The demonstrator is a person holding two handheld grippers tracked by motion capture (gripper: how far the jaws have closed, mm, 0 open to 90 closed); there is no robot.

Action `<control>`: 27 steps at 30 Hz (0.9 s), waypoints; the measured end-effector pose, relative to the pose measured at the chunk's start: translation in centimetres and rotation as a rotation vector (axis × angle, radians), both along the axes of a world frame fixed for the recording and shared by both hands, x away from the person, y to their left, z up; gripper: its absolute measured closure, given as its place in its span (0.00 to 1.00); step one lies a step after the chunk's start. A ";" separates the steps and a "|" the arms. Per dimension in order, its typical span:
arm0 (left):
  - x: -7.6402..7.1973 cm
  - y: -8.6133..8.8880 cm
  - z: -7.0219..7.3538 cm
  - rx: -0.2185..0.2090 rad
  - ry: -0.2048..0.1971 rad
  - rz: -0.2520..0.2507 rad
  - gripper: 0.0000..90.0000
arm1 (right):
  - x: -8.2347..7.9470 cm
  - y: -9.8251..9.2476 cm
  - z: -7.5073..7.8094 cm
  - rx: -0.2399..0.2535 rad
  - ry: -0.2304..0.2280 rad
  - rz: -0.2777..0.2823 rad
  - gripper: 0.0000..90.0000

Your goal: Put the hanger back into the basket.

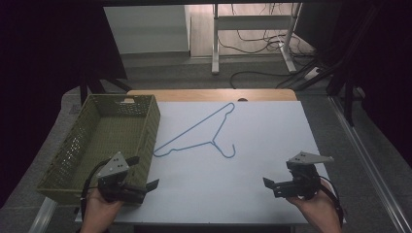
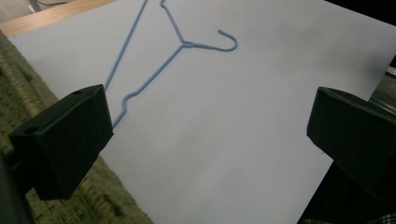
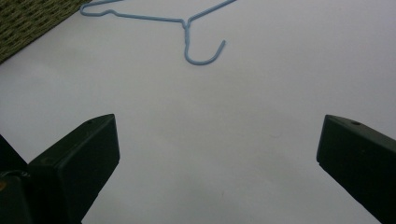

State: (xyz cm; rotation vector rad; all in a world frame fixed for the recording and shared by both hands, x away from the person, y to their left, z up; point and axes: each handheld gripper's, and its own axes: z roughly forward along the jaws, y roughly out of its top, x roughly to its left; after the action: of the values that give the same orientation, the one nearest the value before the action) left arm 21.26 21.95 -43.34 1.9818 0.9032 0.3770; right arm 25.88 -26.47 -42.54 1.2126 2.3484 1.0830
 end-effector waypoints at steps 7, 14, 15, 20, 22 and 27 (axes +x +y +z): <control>0.4 -1.4 -0.3 -0.021 0.015 -0.029 0.01 | 0.9 1.0 0.1 -0.006 0.025 0.019 0.00; 0.9 -3.2 -0.7 -0.054 0.038 -0.082 0.01 | 1.7 2.1 0.4 0.005 0.035 0.047 0.09; 1.1 -3.5 -0.8 -0.057 0.043 -0.090 0.01 | 1.8 2.2 0.4 0.002 0.036 0.051 0.09; 1.7 -4.8 -1.2 -0.066 0.053 -0.114 0.01 | 2.6 3.1 0.3 -0.012 0.044 0.074 0.12; 1.9 -5.3 -1.5 -0.070 0.052 -0.117 0.02 | 3.0 3.6 0.2 -0.025 0.048 0.079 0.12; 2.4 -6.6 -2.4 -0.070 0.064 -0.130 0.02 | 4.0 4.7 0.0 -0.033 0.066 0.101 0.12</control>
State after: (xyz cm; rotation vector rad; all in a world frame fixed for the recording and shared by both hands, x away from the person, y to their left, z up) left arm 23.68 15.36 -45.78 1.9846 0.8115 0.2065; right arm 29.90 -21.72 -42.57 1.1463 2.4911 1.0466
